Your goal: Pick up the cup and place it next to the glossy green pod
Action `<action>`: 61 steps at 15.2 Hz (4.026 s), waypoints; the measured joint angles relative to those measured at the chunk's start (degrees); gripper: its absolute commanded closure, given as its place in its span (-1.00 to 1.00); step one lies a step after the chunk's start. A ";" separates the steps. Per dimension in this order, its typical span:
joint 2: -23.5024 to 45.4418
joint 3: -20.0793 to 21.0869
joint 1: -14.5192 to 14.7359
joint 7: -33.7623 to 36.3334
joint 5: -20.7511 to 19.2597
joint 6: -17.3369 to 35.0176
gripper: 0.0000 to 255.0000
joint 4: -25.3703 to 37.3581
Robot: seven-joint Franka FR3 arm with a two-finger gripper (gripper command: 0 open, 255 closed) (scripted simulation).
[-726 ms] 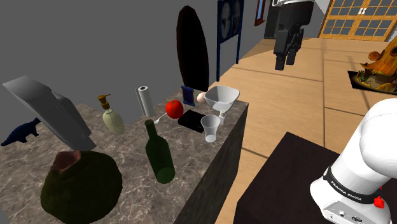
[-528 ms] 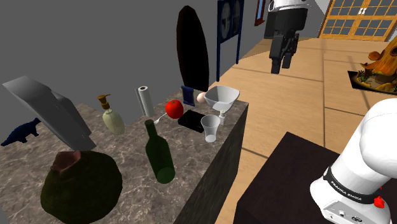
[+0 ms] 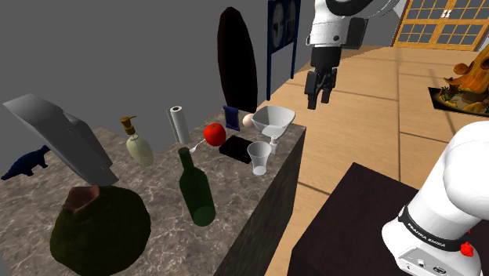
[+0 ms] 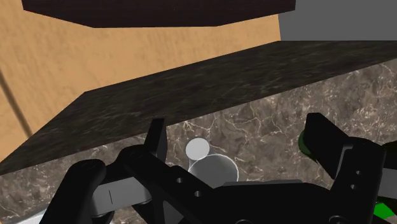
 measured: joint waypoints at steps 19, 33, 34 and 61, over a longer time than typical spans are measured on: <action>40.63 -2.51 1.64 -14.36 13.23 22.52 -1.00 13.84; 53.19 -0.49 1.14 -18.57 18.44 29.07 -1.00 18.60; 53.22 -0.48 1.14 -18.59 18.46 29.12 -1.00 18.59; 46.74 -1.56 1.54 -15.27 15.64 22.20 1.00 19.59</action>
